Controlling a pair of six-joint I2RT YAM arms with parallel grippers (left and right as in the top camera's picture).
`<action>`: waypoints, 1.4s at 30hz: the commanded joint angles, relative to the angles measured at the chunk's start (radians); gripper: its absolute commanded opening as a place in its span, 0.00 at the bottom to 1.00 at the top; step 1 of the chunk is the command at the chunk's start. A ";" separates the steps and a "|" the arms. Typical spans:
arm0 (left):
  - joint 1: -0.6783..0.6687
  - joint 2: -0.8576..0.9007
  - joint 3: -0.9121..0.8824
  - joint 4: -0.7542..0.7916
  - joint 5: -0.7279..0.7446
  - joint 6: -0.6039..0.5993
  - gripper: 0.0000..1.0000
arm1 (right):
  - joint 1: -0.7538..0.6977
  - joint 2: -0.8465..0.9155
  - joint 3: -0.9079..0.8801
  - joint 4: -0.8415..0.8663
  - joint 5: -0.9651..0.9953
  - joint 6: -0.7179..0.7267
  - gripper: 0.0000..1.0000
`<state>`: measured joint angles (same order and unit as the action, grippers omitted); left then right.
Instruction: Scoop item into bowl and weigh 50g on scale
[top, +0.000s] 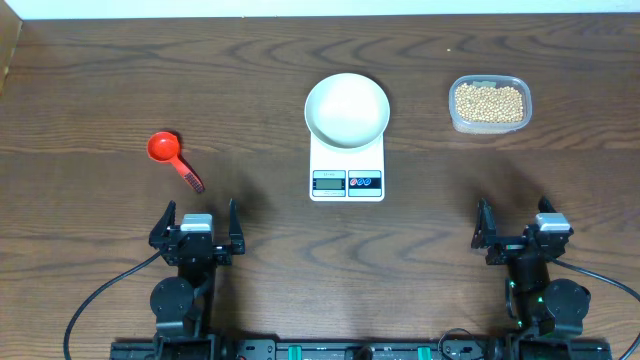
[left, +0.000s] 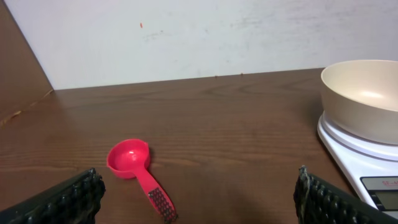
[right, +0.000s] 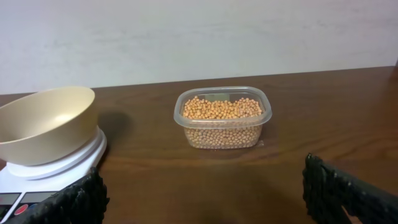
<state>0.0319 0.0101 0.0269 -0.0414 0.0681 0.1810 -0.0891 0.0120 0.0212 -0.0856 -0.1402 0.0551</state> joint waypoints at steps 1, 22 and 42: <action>0.002 -0.006 -0.023 -0.024 -0.008 0.002 1.00 | 0.006 -0.006 -0.006 0.000 0.007 -0.005 0.99; 0.002 -0.006 -0.023 -0.024 -0.008 0.002 1.00 | 0.006 -0.006 -0.006 0.000 0.007 -0.005 0.99; 0.002 -0.006 -0.008 0.120 -0.008 -0.026 1.00 | 0.006 -0.006 -0.006 0.000 0.007 -0.005 0.99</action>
<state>0.0319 0.0101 0.0166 0.0525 0.0685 0.1783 -0.0891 0.0120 0.0212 -0.0856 -0.1406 0.0551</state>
